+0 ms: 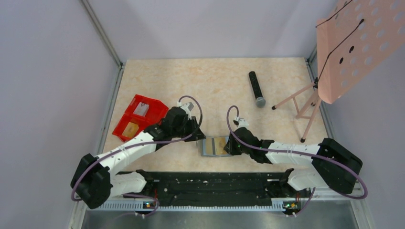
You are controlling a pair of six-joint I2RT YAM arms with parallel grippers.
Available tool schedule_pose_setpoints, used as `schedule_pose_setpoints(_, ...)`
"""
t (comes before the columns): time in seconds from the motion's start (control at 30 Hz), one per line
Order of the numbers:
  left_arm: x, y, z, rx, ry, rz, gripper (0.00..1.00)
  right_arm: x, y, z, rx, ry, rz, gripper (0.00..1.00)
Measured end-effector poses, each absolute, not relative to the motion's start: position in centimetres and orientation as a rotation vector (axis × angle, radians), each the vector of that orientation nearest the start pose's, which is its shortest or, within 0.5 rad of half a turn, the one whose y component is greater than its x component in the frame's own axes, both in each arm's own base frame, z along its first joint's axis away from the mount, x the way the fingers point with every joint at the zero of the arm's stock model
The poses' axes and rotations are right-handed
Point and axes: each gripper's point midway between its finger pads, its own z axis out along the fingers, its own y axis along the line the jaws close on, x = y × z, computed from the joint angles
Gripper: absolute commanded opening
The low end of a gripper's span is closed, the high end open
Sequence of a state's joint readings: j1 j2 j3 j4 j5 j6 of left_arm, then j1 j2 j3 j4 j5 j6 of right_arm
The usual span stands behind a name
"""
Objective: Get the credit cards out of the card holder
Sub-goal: Remove the credit card from the card holder.
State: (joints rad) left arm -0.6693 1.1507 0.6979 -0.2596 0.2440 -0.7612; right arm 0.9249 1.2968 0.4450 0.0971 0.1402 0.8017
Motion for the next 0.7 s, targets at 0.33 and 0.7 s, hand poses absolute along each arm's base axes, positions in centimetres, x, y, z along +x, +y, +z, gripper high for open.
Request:
schedule_pose_setpoints(0.33,20.8,-27.7,9.5,0.058,2.518,-1.089,0.27,18.6,25.7,2.8,-0.059,2.42,0.7,0.13)
schedule_pose_setpoints(0.7,20.8,-28.1,4.5,0.037,2.598,-1.073,0.31,18.5,26.0,2.7,-0.021,2.401,0.756,0.12)
